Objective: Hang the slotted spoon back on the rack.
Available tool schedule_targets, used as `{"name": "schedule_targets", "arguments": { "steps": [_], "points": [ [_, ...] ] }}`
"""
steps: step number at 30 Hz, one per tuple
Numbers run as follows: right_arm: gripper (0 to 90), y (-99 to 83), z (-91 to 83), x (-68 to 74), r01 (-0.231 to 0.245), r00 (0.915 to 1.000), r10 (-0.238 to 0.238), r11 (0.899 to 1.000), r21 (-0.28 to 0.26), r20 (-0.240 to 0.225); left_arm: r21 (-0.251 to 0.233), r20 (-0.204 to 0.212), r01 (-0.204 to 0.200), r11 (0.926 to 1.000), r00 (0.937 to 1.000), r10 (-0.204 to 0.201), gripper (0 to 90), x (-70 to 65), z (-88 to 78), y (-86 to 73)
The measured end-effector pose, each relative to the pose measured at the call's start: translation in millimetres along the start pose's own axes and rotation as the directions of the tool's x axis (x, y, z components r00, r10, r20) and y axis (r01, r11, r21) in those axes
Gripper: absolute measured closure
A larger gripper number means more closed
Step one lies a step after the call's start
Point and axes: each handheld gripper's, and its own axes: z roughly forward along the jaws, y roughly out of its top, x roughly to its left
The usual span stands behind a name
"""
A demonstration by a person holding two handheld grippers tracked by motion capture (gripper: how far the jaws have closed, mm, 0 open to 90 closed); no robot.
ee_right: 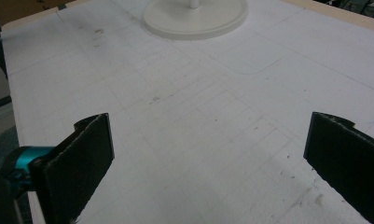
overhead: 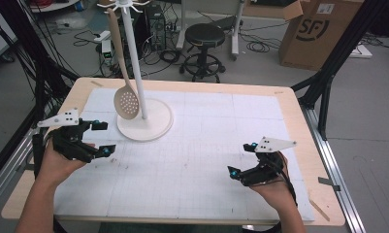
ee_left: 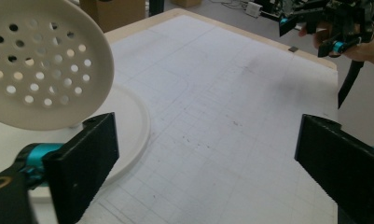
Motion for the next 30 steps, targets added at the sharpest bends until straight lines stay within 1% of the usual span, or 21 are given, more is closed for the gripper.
{"name": "schedule_targets", "arguments": {
  "steps": [1, 3, 4, 6, 8, 9, 13, 16, 18, 20, 23, 25, 30],
  "points": [
    [0.2, -0.3, -0.1, -1.1, -0.001, 1.0, 0.001, 1.0, 0.0, 0.0, 0.005, 0.002, -0.002, 1.0, 1.0, 0.002, 5.2, 1.1, 0.8, -0.9],
    [0.2, -1.6, 0.3, -1.3, -0.004, 1.0, 0.004, 1.0, -0.002, -0.001, 0.007, -0.002, 0.008, 0.9999, 1.0, -0.008, 1.7, 2.2, 3.0, -2.3],
    [0.2, -1.9, 0.3, -1.1, -0.008, 1.0, 0.008, 1.0, -0.001, 0.0, 0.008, -0.004, 0.005, 1.0, 1.0, -0.005, 1.6, 2.6, 3.6, -2.9],
    [0.2, -2.6, 0.1, -1.4, -0.005, 1.0, 0.005, 1.0, 0.005, 0.0, -0.006, -0.02, -0.004, 1.0, 0.9998, 0.004, 1.7, 2.9, 4.8, -5.3],
    [0.2, -2.5, -0.2, -1.7, -0.003, 1.0, 0.003, 1.0, 0.004, 0.002, -0.014, -0.014, 0.006, 0.9999, 0.9999, -0.006, 1.7, 4.2, 5.7, -7.8],
    [0.2, -2.4, -0.3, -1.8, -0.005, 1.0, 0.005, 1.0, 0.003, 0.005, -0.013, -0.014, 0.009, 0.9999, 0.9999, -0.009, 1.7, 4.4, 6.5, -9.0],
    [0.2, -2.8, -1.1, -1.9, -0.008, 0.9999, 0.008, 1.0, 0.003, 0.014, 0.006, -0.025, -0.008, 0.9999, 0.9996, 0.009, 1.7, 3.4, 9.3, -11.8],
    [0.2, -3.5, 0.2, -2.1, -0.008, 0.9998, 0.008, 1.0, 0.013, 0.018, 0.016, -0.021, -0.014, 0.9998, 0.9997, 0.014, 1.6, 2.2, 11.8, -13.5],
    [0.2, -4.6, 1.9, -2.4, -0.006, 0.9998, 0.006, 1.0, 0.021, 0.017, 0.017, -0.026, -0.012, 0.9998, 0.9996, 0.012, 1.7, 1.2, 13.0, -14.5],
    [0.2, -5.1, 2.9, -2.6, -0.006, 0.9998, 0.006, 1.0, 0.028, 0.018, 0.014, -0.048, -0.023, 0.9996, 0.9986, 0.024, 1.6, 0.1, 12.9, -14.8],
    [0.2, -4.5, 3.6, -2.2, -0.003, 0.9999, 0.003, 1.0, 0.027, 0.014, 0.003, -0.058, -0.029, 0.9996, 0.9979, 0.029, 1.7, -0.7, 10.2, -14.6],
    [0.2, -3.6, 4.3, -1.8, -0.002, 0.9999, 0.001, 1.0, 0.026, 0.011, 0.0, -0.054, -0.027, 0.9996, 0.9982, 0.027, 1.7, -1.2, 9.0, -14.7],
    [0.2, -2.4, 5.2, -1.2, 0.001, 0.9999, -0.001, 1.0, 0.026, 0.011, 0.014, -0.054, -0.024, 0.9996, 0.9983, 0.024, 1.7, -0.6, 10.6, -17.1]
  ]
}}
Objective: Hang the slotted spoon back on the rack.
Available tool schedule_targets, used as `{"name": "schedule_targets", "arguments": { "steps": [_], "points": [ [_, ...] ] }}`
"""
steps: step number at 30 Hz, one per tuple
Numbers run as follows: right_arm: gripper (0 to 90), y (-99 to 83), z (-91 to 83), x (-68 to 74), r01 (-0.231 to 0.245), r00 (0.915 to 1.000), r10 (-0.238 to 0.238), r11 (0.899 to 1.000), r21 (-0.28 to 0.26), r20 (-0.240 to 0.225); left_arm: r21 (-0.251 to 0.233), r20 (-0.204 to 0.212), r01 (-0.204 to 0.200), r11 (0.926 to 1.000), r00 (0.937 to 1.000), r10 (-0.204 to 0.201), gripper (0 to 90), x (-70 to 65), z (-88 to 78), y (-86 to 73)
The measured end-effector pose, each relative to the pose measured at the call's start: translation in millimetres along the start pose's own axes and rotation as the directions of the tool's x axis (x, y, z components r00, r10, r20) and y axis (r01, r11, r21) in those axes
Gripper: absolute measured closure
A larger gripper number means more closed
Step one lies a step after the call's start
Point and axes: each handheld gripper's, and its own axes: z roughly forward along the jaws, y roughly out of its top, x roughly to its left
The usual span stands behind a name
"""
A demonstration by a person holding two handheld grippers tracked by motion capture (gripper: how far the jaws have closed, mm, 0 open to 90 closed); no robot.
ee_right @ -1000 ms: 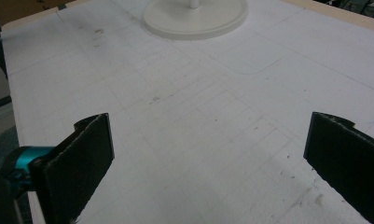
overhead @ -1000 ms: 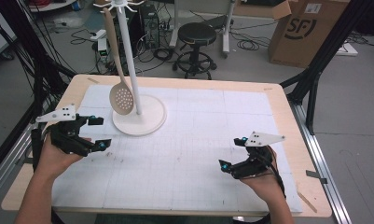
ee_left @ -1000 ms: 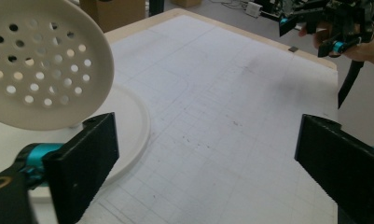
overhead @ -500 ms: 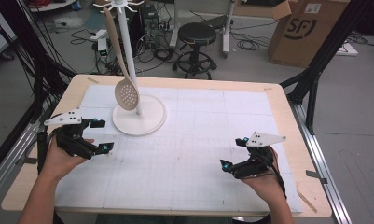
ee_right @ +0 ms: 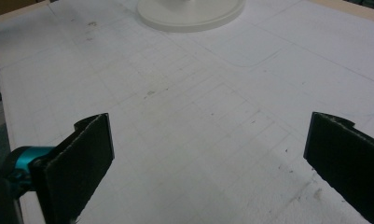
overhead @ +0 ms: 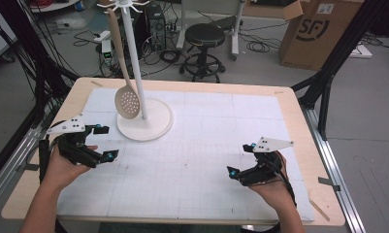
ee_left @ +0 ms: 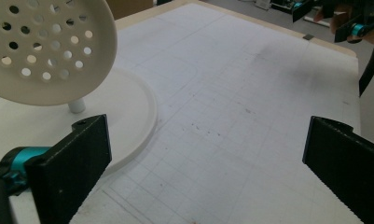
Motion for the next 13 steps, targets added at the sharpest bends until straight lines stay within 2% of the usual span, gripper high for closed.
{"name": "schedule_targets", "arguments": {
  "steps": [13],
  "points": [
    [0.2, -0.5, -0.7, -2.5, -0.007, 1.0, 0.007, 1.0, -0.002, 0.003, 0.012, 0.005, 0.012, 0.9999, 0.9999, -0.012, 1.6, 2.0, 4.0, -2.5]
  ]
}}
